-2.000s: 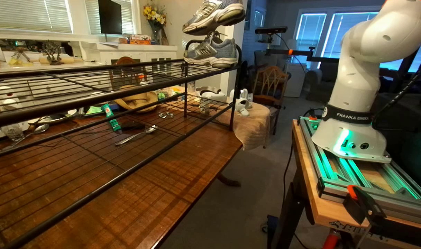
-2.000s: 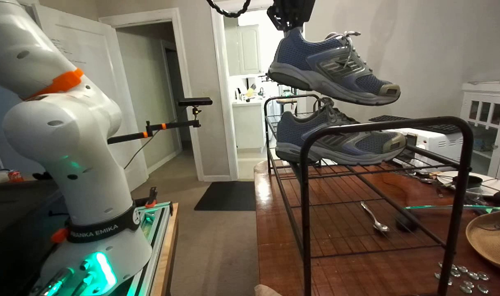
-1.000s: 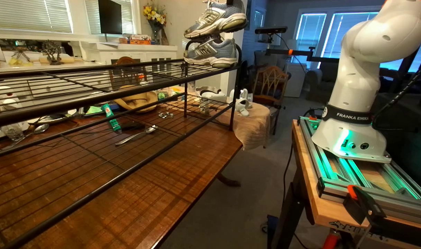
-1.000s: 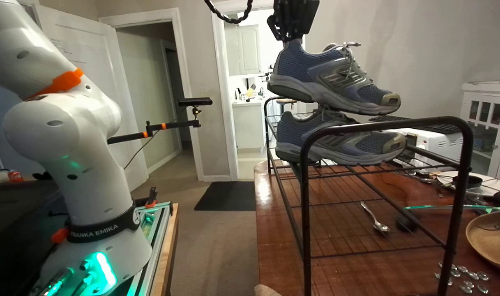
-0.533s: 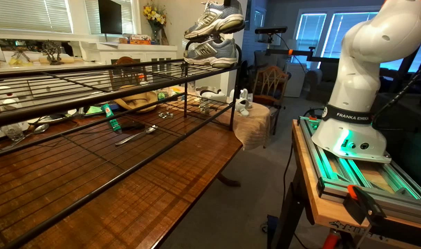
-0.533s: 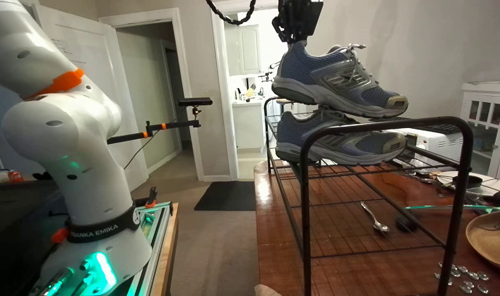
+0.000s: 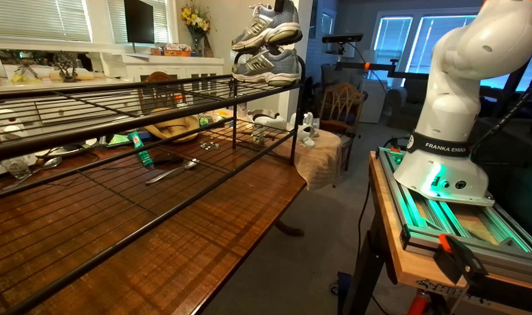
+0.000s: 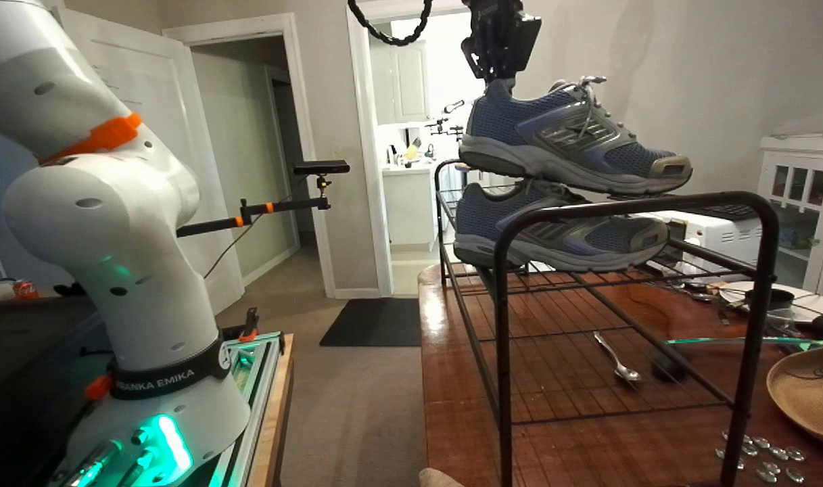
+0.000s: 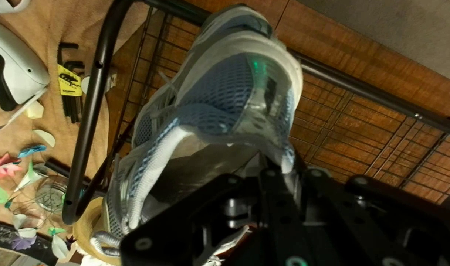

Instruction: Place a shoe on top of its counterpart

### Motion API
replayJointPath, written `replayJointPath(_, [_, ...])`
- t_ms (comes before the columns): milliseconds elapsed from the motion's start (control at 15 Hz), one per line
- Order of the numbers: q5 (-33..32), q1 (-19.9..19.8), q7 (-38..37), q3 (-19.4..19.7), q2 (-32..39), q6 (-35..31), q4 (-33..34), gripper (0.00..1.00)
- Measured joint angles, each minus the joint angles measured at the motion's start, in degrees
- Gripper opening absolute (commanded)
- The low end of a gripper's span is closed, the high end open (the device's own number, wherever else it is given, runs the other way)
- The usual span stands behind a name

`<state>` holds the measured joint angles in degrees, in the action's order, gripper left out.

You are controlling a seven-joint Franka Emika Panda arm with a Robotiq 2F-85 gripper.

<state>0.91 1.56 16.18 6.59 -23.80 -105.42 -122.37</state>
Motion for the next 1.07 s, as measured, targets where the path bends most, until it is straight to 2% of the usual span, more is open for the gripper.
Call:
replayJointPath(400, [2.23, 0.01, 0.0, -0.35, 0.72, -0.02, 0.64, 0.02])
replayJointPath(1067, [1.79, 0.02, 0.0, -1.69, 0.53, -0.02, 1.29, 0.02])
